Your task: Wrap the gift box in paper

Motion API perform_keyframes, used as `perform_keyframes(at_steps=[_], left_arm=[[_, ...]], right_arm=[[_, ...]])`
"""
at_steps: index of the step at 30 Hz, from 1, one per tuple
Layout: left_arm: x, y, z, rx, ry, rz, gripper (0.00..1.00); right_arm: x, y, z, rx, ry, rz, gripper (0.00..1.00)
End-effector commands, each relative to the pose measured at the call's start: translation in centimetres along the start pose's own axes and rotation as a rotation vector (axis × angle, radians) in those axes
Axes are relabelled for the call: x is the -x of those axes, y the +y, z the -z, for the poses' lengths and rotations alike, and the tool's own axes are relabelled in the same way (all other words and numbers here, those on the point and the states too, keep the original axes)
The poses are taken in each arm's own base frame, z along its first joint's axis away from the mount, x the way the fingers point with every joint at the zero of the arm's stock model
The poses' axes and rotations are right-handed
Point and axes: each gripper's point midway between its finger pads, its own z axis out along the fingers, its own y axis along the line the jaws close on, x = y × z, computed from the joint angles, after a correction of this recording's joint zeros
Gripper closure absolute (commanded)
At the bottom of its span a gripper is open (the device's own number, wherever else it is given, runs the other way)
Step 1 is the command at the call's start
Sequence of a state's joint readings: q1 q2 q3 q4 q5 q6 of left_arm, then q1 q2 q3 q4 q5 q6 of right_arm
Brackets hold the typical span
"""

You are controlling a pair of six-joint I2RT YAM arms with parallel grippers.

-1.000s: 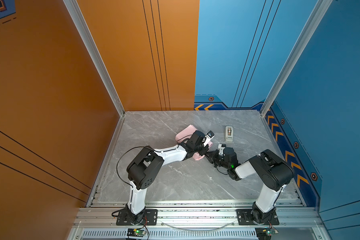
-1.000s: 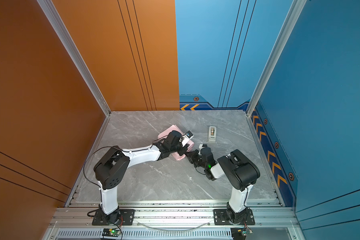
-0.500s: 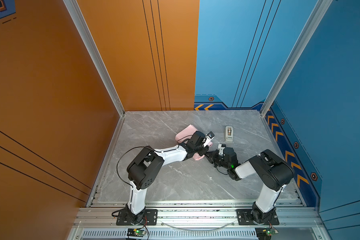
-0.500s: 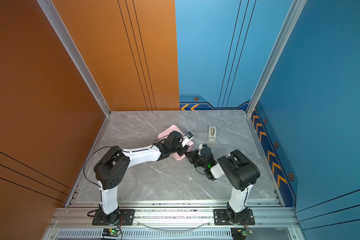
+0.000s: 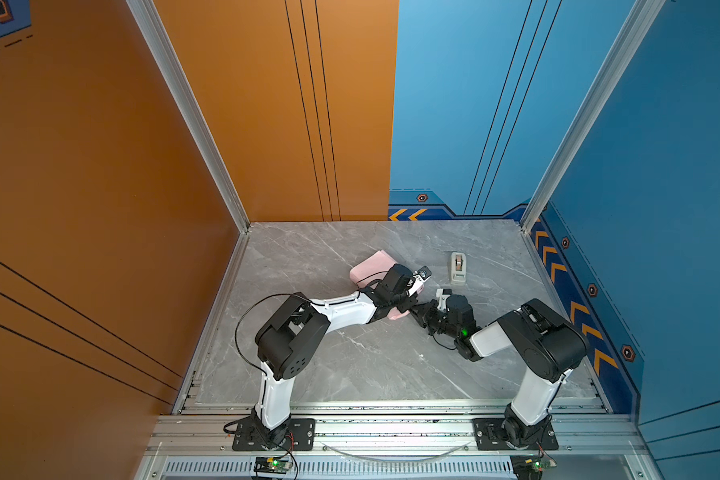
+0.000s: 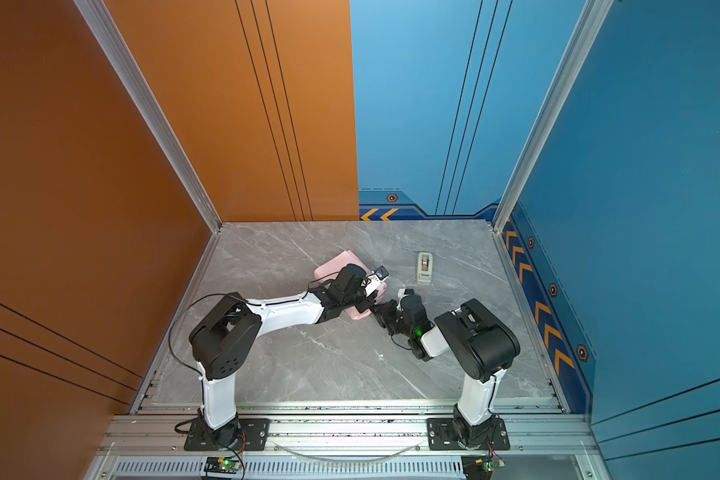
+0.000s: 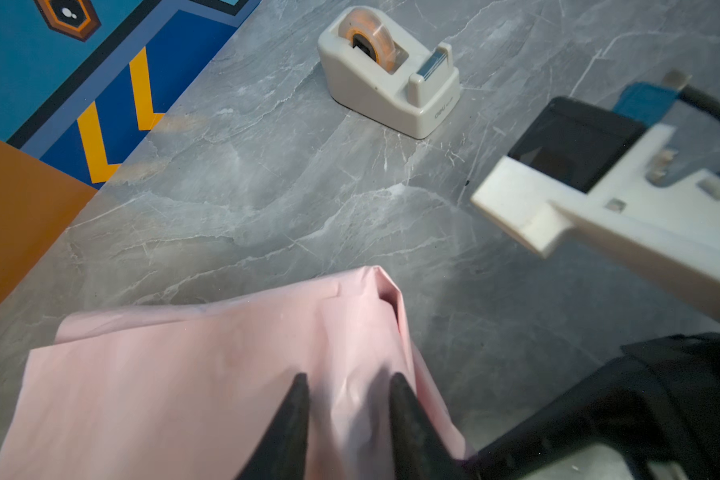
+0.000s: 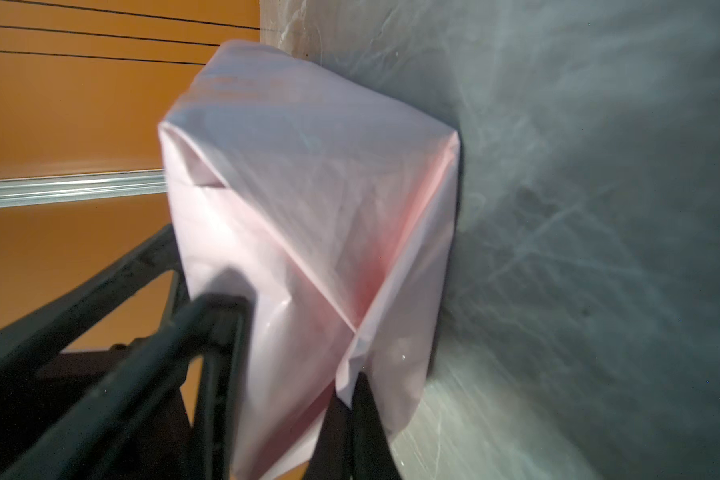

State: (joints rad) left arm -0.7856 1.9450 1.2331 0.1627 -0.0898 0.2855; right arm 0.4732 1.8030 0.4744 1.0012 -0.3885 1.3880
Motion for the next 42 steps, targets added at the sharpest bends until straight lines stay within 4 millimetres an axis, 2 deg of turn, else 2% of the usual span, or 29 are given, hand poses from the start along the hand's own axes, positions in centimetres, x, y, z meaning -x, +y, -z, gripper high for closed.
perform_keyframes(at_steps=[1,5,8,11,13,17,21,32,38,42], left_arm=[[0.1,-0.1,1.6,-0.006,-0.015,0.008,0.46],[2.3,1.1,4.2,0.020,-0.131,0.020,0.30],[2.6,1.9,6.0,0.024,-0.182,0.003,0.17],[1.1,1.1,7.3,-0.013,-0.238,-0.064,0.05],[-0.3,0.1,7.6,-0.041,-0.256,-0.139,0.02],[-3.2,-1.2,6.9,-0.090,-0.241,-0.235,0.01],[-4.9,-1.8,5.7,-0.083,-0.213,-0.307,0.02],[-6.5,-3.6,3.0,0.038,-0.123,-0.327,0.02],[-7.1,-3.6,3.1,0.129,-0.075,-0.291,0.02],[-8.6,-4.4,3.3,0.146,-0.046,-0.221,0.02]], right_arm=[[0.0,0.3,-0.2,-0.009,-0.003,0.023,1.00],[0.2,0.7,-0.4,-0.001,-0.001,0.027,1.00],[0.3,1.1,-0.6,0.005,0.000,0.031,1.00],[0.3,1.3,-0.7,0.008,0.006,0.032,1.00],[0.3,1.3,-0.7,0.009,0.006,0.032,1.00],[0.4,1.3,-0.6,0.009,0.003,0.033,1.00],[0.5,1.4,-0.3,0.003,0.001,0.038,1.00],[0.7,1.9,-0.1,0.009,-0.004,0.044,1.00],[0.6,1.8,-0.1,0.008,-0.003,0.044,1.00],[0.7,1.9,-0.1,0.011,-0.002,0.045,1.00]])
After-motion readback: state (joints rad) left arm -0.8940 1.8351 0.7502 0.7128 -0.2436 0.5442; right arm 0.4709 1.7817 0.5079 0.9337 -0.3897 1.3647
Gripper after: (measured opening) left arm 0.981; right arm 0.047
